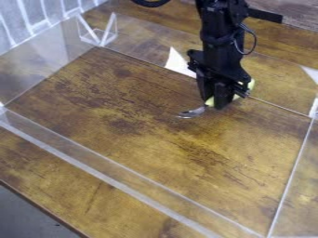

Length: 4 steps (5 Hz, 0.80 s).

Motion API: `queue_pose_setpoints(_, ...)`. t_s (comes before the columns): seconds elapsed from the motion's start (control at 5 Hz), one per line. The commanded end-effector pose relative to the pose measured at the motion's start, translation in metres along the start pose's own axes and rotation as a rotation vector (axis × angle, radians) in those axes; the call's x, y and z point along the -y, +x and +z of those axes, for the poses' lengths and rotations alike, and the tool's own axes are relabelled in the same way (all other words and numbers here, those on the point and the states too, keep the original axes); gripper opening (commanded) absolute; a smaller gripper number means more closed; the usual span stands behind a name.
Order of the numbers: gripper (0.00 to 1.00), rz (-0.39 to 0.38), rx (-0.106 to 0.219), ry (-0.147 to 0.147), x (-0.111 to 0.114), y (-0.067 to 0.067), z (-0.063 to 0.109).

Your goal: Move the green spoon to the right

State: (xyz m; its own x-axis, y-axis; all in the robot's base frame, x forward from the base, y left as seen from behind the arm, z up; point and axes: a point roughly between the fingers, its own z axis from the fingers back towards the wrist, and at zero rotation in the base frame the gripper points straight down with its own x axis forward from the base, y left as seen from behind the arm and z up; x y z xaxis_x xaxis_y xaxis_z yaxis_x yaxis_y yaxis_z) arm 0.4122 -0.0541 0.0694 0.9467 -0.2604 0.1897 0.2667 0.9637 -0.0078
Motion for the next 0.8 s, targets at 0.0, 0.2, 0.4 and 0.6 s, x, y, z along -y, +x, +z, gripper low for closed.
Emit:
queue_pose_setpoints(0.0,0.00,0.001,0.151,0.007,0.014,0.022,0.061)
queue_pose_setpoints(0.2,0.00,0.010,0.176,-0.008,0.028,0.025,0.072)
queue_pose_setpoints(0.4,0.00,0.016,0.180,-0.014,0.031,0.026,0.076)
queue_pose_setpoints(0.6,0.00,0.031,0.187,-0.027,0.036,0.025,0.079)
